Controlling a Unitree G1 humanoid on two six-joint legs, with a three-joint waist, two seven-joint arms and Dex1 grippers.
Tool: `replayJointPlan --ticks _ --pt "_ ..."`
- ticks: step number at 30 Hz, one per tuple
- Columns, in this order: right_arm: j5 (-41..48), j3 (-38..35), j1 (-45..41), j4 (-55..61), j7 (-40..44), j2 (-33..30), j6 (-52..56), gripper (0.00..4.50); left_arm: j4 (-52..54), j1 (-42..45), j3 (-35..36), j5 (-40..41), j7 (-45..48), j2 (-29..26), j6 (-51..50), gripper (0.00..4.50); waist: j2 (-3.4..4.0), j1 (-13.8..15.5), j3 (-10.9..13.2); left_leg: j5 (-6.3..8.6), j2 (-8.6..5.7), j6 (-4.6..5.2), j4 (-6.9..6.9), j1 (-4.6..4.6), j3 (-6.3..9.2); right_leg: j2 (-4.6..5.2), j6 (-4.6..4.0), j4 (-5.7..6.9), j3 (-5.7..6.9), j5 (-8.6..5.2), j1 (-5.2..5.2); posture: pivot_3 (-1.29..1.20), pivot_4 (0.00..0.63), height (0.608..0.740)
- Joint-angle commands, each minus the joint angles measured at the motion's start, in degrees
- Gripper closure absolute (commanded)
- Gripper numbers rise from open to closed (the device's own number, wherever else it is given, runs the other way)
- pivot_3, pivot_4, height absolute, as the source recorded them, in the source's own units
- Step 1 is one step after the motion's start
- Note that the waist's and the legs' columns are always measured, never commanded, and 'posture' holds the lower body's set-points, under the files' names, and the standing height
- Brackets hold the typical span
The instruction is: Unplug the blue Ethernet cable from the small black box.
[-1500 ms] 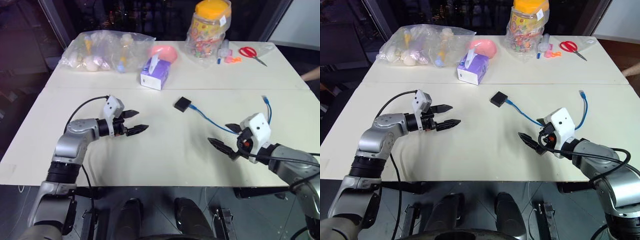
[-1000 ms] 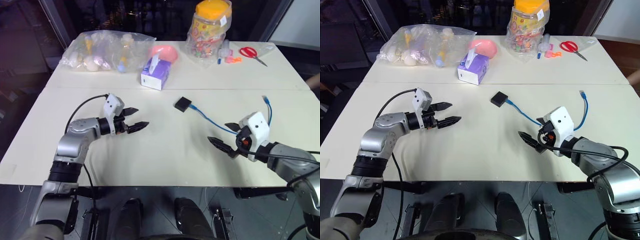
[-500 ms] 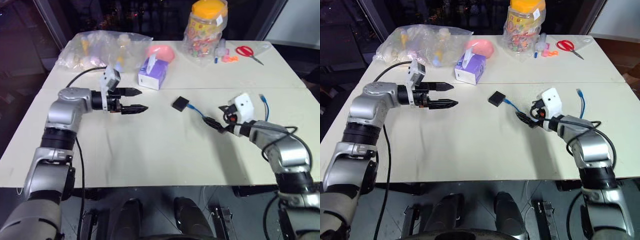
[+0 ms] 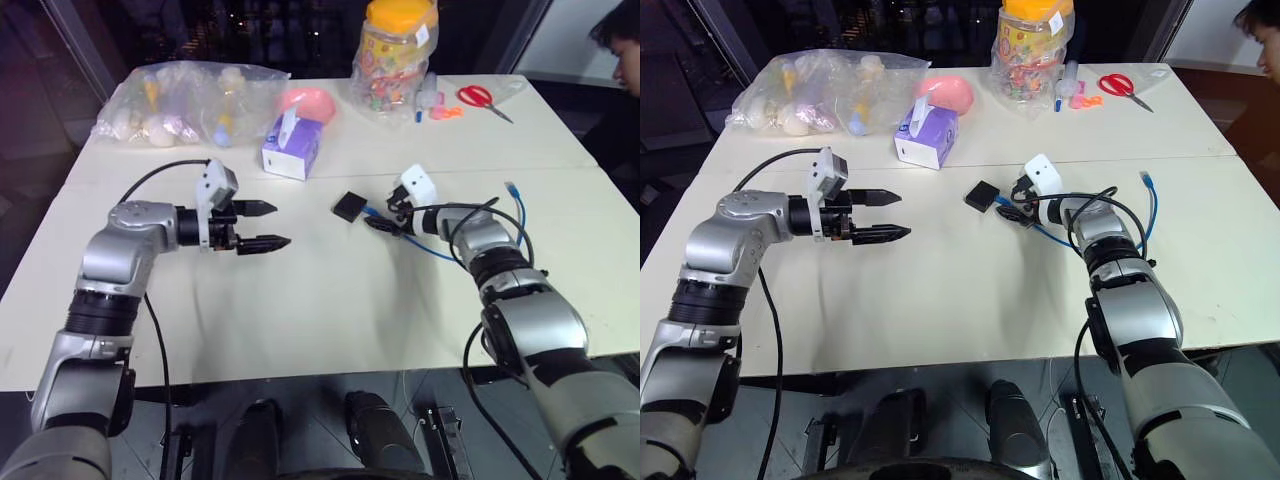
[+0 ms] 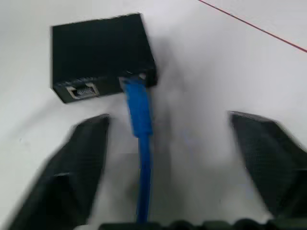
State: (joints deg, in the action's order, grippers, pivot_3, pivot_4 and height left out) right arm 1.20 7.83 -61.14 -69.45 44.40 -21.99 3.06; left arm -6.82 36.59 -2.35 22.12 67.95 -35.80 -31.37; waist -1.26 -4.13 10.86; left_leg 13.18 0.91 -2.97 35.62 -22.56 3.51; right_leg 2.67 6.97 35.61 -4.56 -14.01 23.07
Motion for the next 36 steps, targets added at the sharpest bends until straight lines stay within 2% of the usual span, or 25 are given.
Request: replayJointPlan --ticks 1,5,6,10,14,16,18,20,27,33,36 --pt "-3.42 0.72 -0.44 -3.46 -0.31 0.74 -1.74 2.41 3.89 -0.37 2.32 1.70 -1.78 -0.84 -1.09 0.24 0.00 0.01 0.00 0.00 0.00 0.00 0.00 0.13 0.01 -0.01 0.00 0.03 0.00 0.00 -0.12 0.00 0.150 0.739" --pt "-5.33 0.77 -0.54 -3.72 -0.14 1.22 -4.02 4.37 2.90 -0.56 2.08 1.60 -2.66 -0.46 -0.69 0.24 0.01 0.10 -0.01 -0.02 0.00 -0.03 0.17 0.32 0.02 -0.03 -0.02 0.15 -0.01 -0.02 -0.33 0.00 0.150 0.739" --pt "-6.46 1.38 -0.50 -3.10 -0.98 1.01 -5.79 4.45 1.25 0.11 1.94 1.44 -2.81 0.17 -0.10 0.24 0.01 0.13 -0.01 -0.02 -0.01 -0.03 0.26 0.33 0.03 -0.03 -0.02 0.19 -0.01 -0.02 -0.37 0.00 0.150 0.739" --pt "-12.87 5.49 1.21 3.68 -5.50 -2.16 -19.21 4.45 -8.88 4.48 2.50 0.41 -3.79 2.92 3.17 0.24 0.02 0.16 -0.01 -0.02 -0.04 -0.03 0.42 0.29 0.03 -0.03 -0.02 0.20 -0.02 -0.02 -0.39 0.00 0.150 0.739" --pt "-19.12 8.45 7.53 21.33 -9.52 -8.03 -30.93 4.45 -21.65 10.77 3.88 0.35 -3.87 6.39 7.78 0.24 0.02 0.43 -0.01 -0.02 -0.07 -0.04 0.38 0.06 0.02 0.00 0.03 0.25 -0.03 -0.02 -0.13 0.00 0.150 0.739" --pt "-18.94 6.62 13.58 38.76 -9.76 -10.83 -32.43 4.45 -29.58 15.37 4.09 0.57 -2.36 8.97 8.85 0.24 0.02 0.46 -0.01 -0.02 -0.10 -0.04 0.32 0.00 0.01 0.03 0.07 0.30 -0.03 -0.05 -0.02 0.00 0.150 0.739" --pt "-18.32 4.75 19.24 54.21 -8.93 -12.27 -27.71 4.45 -36.37 20.44 5.89 3.10 1.14 11.83 6.84 0.24 0.02 0.43 -0.01 -0.01 -0.10 -0.02 0.25 -0.18 0.06 0.01 0.12 0.36 0.00 -0.09 0.21 0.00 0.150 0.739" --pt "-18.99 4.05 22.00 61.00 -8.71 -12.83 -24.04 4.45 -40.92 23.54 7.03 3.91 4.03 13.05 6.17 0.24 0.01 0.19 -0.01 0.00 -0.10 0.00 0.26 -0.36 0.11 -0.02 0.13 0.41 0.04 -0.10 0.36 0.00 0.150 0.739" --pt "-19.49 1.79 24.77 72.30 -9.71 -12.62 -16.03 4.45 -55.58 32.61 8.19 1.79 10.75 14.93 8.74 0.24 -0.01 0.29 0.00 0.00 -0.10 0.01 0.40 -0.24 0.05 -0.03 0.10 0.39 0.01 -0.10 0.22 0.00 0.150 0.739" --pt "-20.30 1.97 24.89 74.18 -10.27 -12.75 -13.99 4.45 -59.08 35.28 8.02 0.27 14.40 16.78 10.31 0.24 -0.01 0.71 0.00 0.00 -0.11 0.01 0.43 -0.32 0.05 0.00 0.10 0.31 0.01 -0.09 0.21 0.00 0.150 0.739" --pt "-20.21 2.23 24.72 74.53 -10.43 -12.46 -13.49 4.50 -59.78 35.17 8.29 -0.25 13.69 17.68 10.45 0.96 -0.01 0.77 0.00 0.01 -0.11 0.01 0.40 -0.32 0.06 0.00 0.10 0.35 0.01 -0.09 0.24 0.00 0.150 0.739"
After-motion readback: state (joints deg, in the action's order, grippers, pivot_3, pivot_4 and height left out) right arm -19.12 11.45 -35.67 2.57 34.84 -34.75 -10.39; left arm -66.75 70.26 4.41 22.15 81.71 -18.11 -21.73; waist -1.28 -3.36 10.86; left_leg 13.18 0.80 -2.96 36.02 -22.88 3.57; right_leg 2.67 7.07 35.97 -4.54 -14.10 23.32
